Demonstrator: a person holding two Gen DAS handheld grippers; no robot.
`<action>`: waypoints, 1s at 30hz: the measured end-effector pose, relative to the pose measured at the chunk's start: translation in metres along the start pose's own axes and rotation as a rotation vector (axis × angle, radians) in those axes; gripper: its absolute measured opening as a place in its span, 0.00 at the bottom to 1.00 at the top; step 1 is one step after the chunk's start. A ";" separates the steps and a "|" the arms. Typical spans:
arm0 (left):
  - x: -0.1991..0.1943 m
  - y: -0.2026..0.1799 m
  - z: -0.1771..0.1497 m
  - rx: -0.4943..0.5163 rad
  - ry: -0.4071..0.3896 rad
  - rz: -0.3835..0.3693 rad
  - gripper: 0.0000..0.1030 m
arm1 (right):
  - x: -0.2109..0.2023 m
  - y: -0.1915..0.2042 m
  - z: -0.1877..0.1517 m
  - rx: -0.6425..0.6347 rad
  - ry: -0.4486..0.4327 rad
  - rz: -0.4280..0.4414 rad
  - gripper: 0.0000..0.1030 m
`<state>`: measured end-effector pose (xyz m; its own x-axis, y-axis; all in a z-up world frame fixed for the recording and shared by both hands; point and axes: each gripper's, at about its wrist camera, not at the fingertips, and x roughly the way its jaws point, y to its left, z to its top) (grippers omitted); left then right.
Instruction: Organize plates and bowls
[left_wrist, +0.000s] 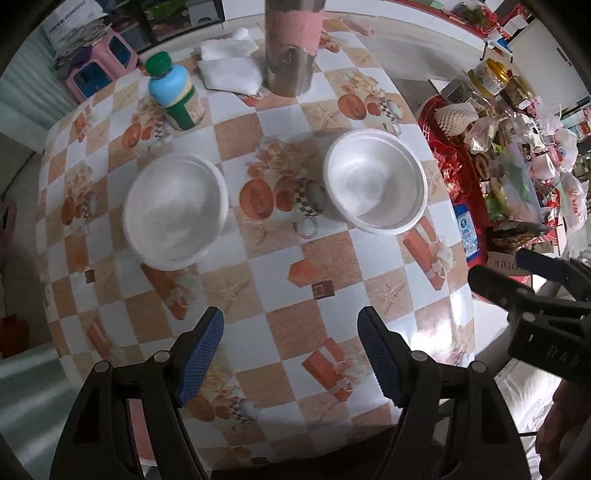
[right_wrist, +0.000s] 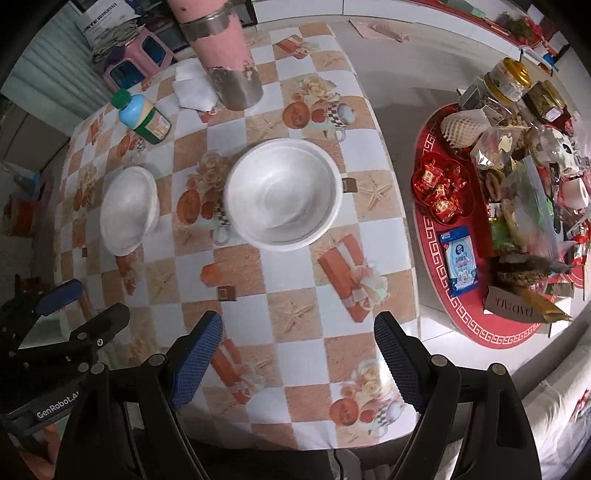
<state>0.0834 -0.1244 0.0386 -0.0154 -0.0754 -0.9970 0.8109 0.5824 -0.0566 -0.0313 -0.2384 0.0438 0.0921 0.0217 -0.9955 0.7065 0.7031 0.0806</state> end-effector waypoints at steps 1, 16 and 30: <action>0.002 -0.004 0.002 -0.001 0.001 0.003 0.76 | 0.001 -0.004 0.002 -0.001 0.001 0.000 0.83; 0.020 -0.031 0.027 -0.006 -0.007 0.052 0.76 | 0.019 -0.037 0.027 -0.023 0.009 0.036 0.83; 0.045 -0.033 0.050 -0.036 0.022 0.066 0.76 | 0.036 -0.039 0.053 -0.086 0.024 0.023 0.83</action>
<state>0.0851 -0.1873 -0.0023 0.0240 -0.0181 -0.9995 0.7893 0.6140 0.0078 -0.0185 -0.3029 0.0072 0.0904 0.0546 -0.9944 0.6417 0.7604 0.1001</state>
